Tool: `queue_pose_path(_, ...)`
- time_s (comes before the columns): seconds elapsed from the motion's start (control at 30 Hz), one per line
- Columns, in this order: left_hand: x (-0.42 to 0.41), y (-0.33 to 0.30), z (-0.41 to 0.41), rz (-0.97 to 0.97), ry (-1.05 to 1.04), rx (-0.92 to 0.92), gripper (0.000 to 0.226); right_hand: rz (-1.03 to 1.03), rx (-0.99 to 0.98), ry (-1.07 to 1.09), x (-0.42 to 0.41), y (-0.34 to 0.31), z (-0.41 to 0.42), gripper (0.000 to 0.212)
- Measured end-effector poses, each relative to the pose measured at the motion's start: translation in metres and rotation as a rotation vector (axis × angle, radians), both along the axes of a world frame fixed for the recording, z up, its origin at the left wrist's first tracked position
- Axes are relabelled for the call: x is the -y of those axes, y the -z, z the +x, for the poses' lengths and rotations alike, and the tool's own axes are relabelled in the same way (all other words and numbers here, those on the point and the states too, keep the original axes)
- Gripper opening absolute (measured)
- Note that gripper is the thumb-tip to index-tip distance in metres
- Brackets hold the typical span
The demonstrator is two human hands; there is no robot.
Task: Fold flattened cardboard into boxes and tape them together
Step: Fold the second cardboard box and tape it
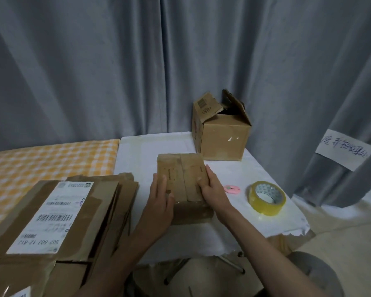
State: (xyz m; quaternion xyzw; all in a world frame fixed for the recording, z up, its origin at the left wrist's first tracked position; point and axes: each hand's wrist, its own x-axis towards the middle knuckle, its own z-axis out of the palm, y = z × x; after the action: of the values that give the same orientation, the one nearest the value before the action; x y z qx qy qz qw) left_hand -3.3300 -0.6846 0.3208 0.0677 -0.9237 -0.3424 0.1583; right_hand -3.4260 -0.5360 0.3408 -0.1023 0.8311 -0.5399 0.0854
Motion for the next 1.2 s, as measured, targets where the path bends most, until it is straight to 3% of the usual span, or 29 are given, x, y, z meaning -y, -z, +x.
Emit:
queue_pose_path(0.13, 0.006, -0.005, 0.004, -0.176, 0.040, 0.005, 0.057, 0.026, 0.004, -0.099, -0.001, -0.006, -0.006, 0.059)
queue_pose_path(0.27, 0.010, -0.010, 0.013, -0.274, 0.008, 0.047, 0.076, 0.138, -0.224, -0.172, -0.016, 0.000, 0.007, 0.055)
queue_pose_path(0.37, 0.009, -0.010, 0.011, -0.353, -0.029, 0.040, 0.069, 0.198, -0.346, -0.179, -0.031, 0.012, 0.018, 0.049)
queue_pose_path(0.47, 0.010, -0.009, 0.003, -0.452, -0.046, 0.049, 0.067, 0.313, -0.364, -0.171, -0.033, 0.020, 0.020, 0.058)
queue_pose_path(1.07, 0.084, -0.004, -0.139, -0.413, -0.033, 0.185, 0.064, 0.632, -0.387, -0.235, 0.048, -0.009, -0.099, 0.054)
queue_pose_path(1.2, 0.091, -0.006, -0.172, -0.416, -0.040, 0.159, 0.063, 0.804, -0.436, -0.256, 0.063, -0.005, -0.133, 0.048)
